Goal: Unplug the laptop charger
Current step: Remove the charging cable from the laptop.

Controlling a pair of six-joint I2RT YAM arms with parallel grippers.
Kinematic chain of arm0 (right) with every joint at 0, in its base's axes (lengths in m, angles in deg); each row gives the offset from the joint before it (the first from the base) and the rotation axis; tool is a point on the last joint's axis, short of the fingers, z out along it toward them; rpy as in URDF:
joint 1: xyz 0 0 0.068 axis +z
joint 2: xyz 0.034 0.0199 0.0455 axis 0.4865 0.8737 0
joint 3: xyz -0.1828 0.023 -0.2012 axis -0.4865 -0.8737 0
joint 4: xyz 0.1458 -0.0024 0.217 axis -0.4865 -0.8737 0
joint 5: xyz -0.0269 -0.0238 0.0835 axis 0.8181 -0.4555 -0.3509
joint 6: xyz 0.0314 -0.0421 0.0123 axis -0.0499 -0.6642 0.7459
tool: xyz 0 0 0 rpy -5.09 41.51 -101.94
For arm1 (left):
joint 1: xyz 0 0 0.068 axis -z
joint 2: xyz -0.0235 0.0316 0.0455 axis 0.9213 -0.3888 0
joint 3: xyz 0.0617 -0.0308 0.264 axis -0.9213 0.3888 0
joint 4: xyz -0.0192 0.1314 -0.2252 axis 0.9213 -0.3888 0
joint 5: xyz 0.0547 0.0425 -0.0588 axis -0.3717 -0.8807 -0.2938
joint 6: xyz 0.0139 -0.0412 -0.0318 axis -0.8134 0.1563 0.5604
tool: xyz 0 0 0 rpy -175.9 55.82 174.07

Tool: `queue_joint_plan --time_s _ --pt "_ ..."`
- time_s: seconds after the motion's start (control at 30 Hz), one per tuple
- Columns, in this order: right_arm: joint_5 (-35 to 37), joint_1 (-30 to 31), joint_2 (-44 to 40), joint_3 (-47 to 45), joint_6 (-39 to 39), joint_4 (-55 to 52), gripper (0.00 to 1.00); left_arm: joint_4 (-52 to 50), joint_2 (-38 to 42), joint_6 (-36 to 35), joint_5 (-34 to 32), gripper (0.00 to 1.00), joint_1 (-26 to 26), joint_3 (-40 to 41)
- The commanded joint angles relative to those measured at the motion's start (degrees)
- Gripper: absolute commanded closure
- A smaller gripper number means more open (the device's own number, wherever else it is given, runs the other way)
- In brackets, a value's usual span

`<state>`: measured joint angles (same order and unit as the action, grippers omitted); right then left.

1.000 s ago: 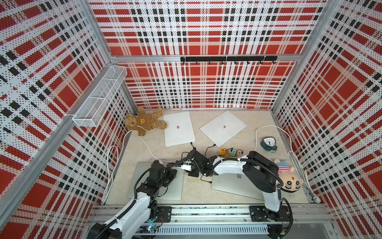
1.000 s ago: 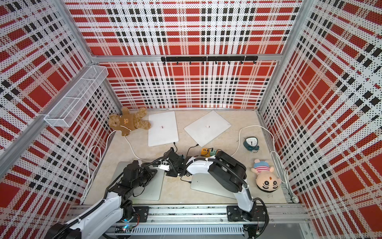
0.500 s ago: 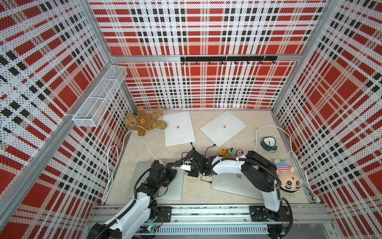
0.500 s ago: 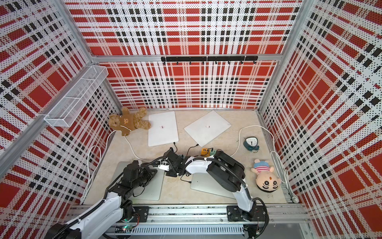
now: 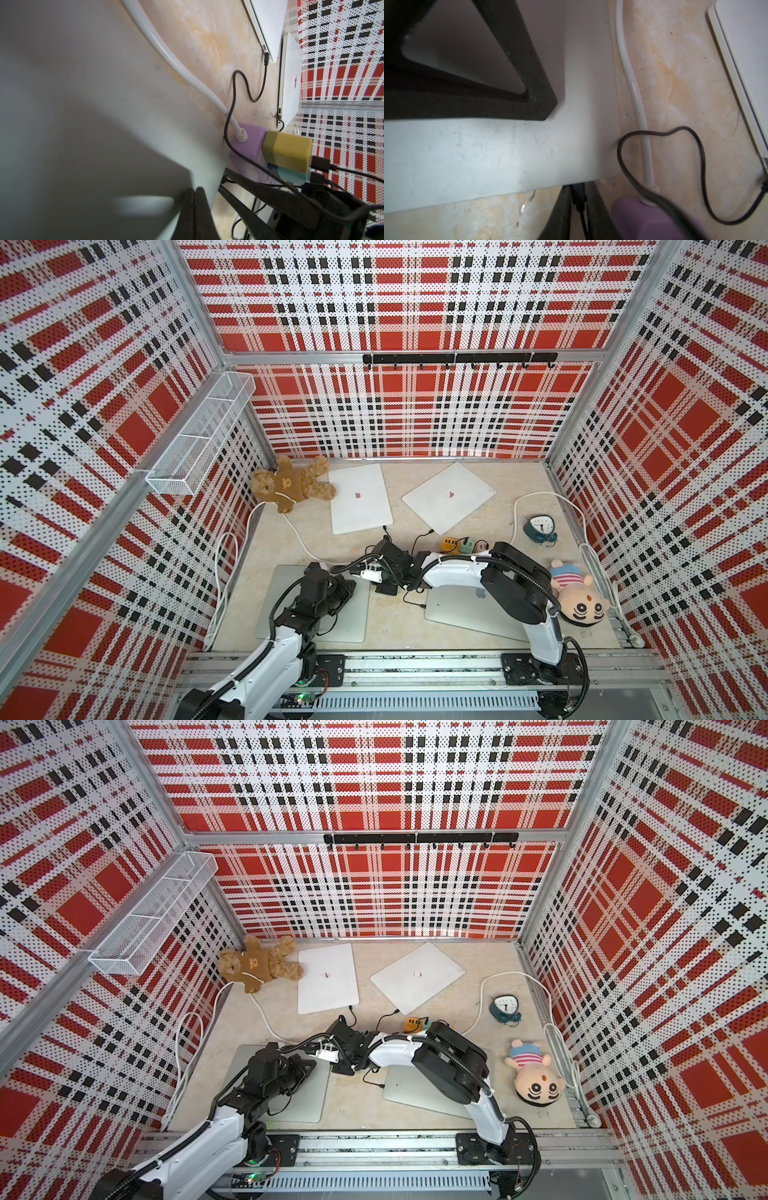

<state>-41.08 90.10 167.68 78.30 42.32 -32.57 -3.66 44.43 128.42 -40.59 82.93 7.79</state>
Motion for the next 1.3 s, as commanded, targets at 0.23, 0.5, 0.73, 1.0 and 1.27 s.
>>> queue_joint_plan --time_s 0.23,0.5,0.73,1.0,1.27 --pt "-1.5 -0.3 3.8 3.3 0.2 -5.9 0.87 -2.8 0.2 0.0 -0.6 1.00 0.4 1.1" --pt "-2.0 -0.4 4.2 4.4 0.6 -6.2 0.91 -2.9 0.4 -0.1 -0.7 1.00 0.5 1.1" --pt "-1.6 -0.6 4.2 7.0 -1.4 -8.6 0.97 -3.1 0.5 0.0 -0.9 1.00 0.6 1.1" --pt "-0.2 -1.1 3.2 7.2 -3.4 -7.5 0.99 -3.0 0.6 0.0 -0.9 1.00 0.7 1.1" --pt "-2.0 -1.3 2.9 6.7 -1.4 -6.6 1.00 -3.3 0.8 0.1 -1.0 1.00 0.6 1.0"
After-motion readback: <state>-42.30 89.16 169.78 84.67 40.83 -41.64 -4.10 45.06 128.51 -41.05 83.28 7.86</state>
